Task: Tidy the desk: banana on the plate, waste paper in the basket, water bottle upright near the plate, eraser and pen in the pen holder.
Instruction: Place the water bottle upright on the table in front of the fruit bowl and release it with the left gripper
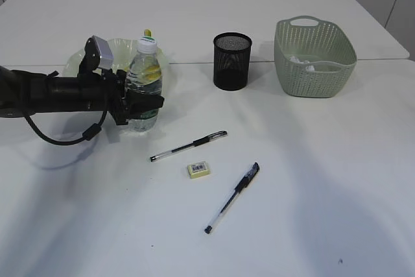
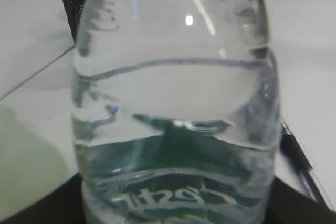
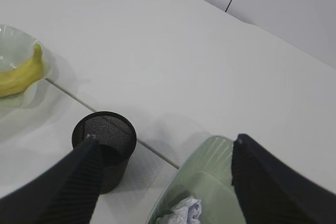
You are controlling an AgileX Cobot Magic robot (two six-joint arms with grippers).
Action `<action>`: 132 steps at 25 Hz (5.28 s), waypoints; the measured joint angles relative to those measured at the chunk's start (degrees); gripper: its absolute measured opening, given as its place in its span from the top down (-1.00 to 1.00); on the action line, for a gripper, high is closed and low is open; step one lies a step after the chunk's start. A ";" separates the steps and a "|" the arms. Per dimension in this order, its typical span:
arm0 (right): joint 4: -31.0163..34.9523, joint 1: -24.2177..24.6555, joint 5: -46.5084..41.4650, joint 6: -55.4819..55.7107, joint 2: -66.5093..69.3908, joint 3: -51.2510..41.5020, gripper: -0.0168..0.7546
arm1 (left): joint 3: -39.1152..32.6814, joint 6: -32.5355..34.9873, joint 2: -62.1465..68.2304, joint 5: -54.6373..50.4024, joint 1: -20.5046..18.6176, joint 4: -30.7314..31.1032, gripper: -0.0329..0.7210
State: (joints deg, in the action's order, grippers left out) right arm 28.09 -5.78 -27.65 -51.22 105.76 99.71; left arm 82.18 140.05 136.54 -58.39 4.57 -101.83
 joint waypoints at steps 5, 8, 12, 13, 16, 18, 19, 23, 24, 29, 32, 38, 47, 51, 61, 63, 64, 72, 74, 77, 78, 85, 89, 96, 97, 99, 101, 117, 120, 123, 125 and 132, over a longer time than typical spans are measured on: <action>-0.13 0.00 0.00 0.00 0.00 0.00 -0.53 | 0.00 -1.39 0.00 0.00 0.00 0.00 -0.14; -0.33 0.00 0.00 0.00 0.00 0.00 -0.53 | 0.00 -2.14 0.08 0.00 0.00 0.00 -0.17; -0.67 0.00 0.00 0.00 0.00 0.00 -0.56 | 0.00 -2.39 0.08 0.00 0.00 0.00 -0.17; -0.90 0.00 0.00 0.00 0.00 0.00 -0.55 | 0.00 -2.47 0.08 0.00 0.00 0.00 -0.17; -1.23 0.00 0.02 0.00 0.00 0.00 -0.55 | 0.00 -2.83 0.08 0.12 0.00 0.00 -0.19; -1.47 0.00 0.12 0.00 0.00 0.00 -0.55 | 0.00 -3.05 0.08 0.34 0.00 -0.03 -0.21; -1.59 0.00 0.12 0.00 0.00 0.00 -0.55 | 0.00 -3.17 0.08 0.34 0.00 -0.14 -0.22; -1.91 0.00 0.36 0.00 0.00 0.00 -0.54 | 0.00 -3.31 0.08 0.42 0.00 -0.14 -0.23; -1.91 0.00 0.61 0.00 0.00 0.00 -0.54 | 0.00 -3.40 0.08 0.42 0.00 -0.14 -0.24; -1.91 0.00 1.72 0.00 0.00 0.00 -0.54 | 0.00 -3.40 0.08 0.42 0.00 -0.14 -0.25; -1.91 0.00 2.13 0.00 0.00 0.00 -0.54 | 0.00 -3.44 0.08 0.46 0.00 -0.14 -0.28; -1.91 0.00 5.49 2.15 0.00 0.00 -0.54 | 0.00 -3.73 0.08 0.56 0.00 -0.14 -0.31; -1.91 0.13 8.93 4.89 0.00 0.00 -0.54 | 0.00 -3.86 0.08 0.66 0.00 -0.14 -0.33; -1.91 1.09 10.23 7.12 0.00 -0.96 -0.54 | 0.00 -3.86 0.08 0.68 0.00 -0.14 -0.41; -1.91 2.44 12.53 8.54 0.00 -4.02 -0.54 | 0.00 -3.88 0.08 1.20 0.00 -0.14 -0.46; -1.91 2.44 12.67 8.54 0.00 -4.02 -0.54 | 0.00 -3.88 0.08 1.33 0.00 -0.14 -0.46; -1.91 2.44 12.67 8.64 0.00 -4.02 -0.54 | 0.00 -3.88 0.08 1.33 0.00 -0.14 -0.46; -1.91 2.44 12.99 8.64 0.00 -4.02 -0.54 | 0.00 -6.83 -0.15 1.61 -0.44 -0.14 -0.47; -1.91 2.44 12.99 8.64 0.00 -4.02 -0.53 | 0.00 -7.63 -0.48 1.86 -0.73 -0.14 -0.47; -1.91 2.44 12.99 8.64 0.00 -4.02 -0.53 | 0.00 -8.73 -0.87 2.31 -1.13 -0.14 -0.52; -1.91 2.44 12.99 8.64 0.00 -4.02 -0.53 | 0.00 -8.85 -0.92 2.46 -1.21 -0.14 -0.54; -1.91 2.44 12.99 8.64 0.00 -4.02 -0.53 | 0.00 -9.68 -1.02 2.65 -1.21 -0.14 -0.56; -1.91 2.58 12.99 8.64 0.00 -4.02 -0.53 | 0.00 -10.41 -1.00 2.65 -1.21 -0.14 -0.56; -1.91 2.58 12.99 8.64 0.00 -4.02 -0.53 | 0.00 -10.78 -1.00 2.17 -1.21 -0.14 -0.56; -1.91 2.58 12.99 8.64 0.00 -4.02 -0.53 | 0.00 -10.86 -1.00 1.95 -1.21 -0.14 -0.56; -1.91 2.58 12.99 8.64 0.00 -4.02 -0.53 | 0.00 -10.86 -1.00 1.25 -1.21 -0.14 -0.56; -1.91 2.58 12.99 8.64 0.00 -4.02 -0.53 | 0.00 -10.90 -1.00 0.07 -1.36 -0.14 -0.56; -1.91 2.58 12.99 8.64 0.00 -4.02 -0.53 | 0.00 -10.90 -1.00 -1.64 -1.48 -0.14 -0.47; -1.91 2.58 12.99 8.64 0.00 -4.02 -0.53 | 0.00 -11.00 -1.00 -1.64 -1.48 -0.14 -0.49; -1.91 2.58 12.99 8.64 0.00 -4.02 -0.53 | 0.00 -11.45 -1.14 -2.20 -1.48 -0.14 -0.59; -1.91 2.58 12.99 8.64 0.00 -4.02 -0.53 | 0.00 -11.88 -1.62 -2.30 -1.48 -0.14 -0.64; -1.91 2.58 12.99 8.64 0.00 -4.02 -0.53 | 0.57 -12.32 -2.74 -2.33 -1.48 -0.14 -0.67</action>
State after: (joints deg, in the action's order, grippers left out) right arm 26.18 -3.20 -14.66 -42.58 105.76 95.69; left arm 82.75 127.73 133.80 -60.72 3.09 -101.97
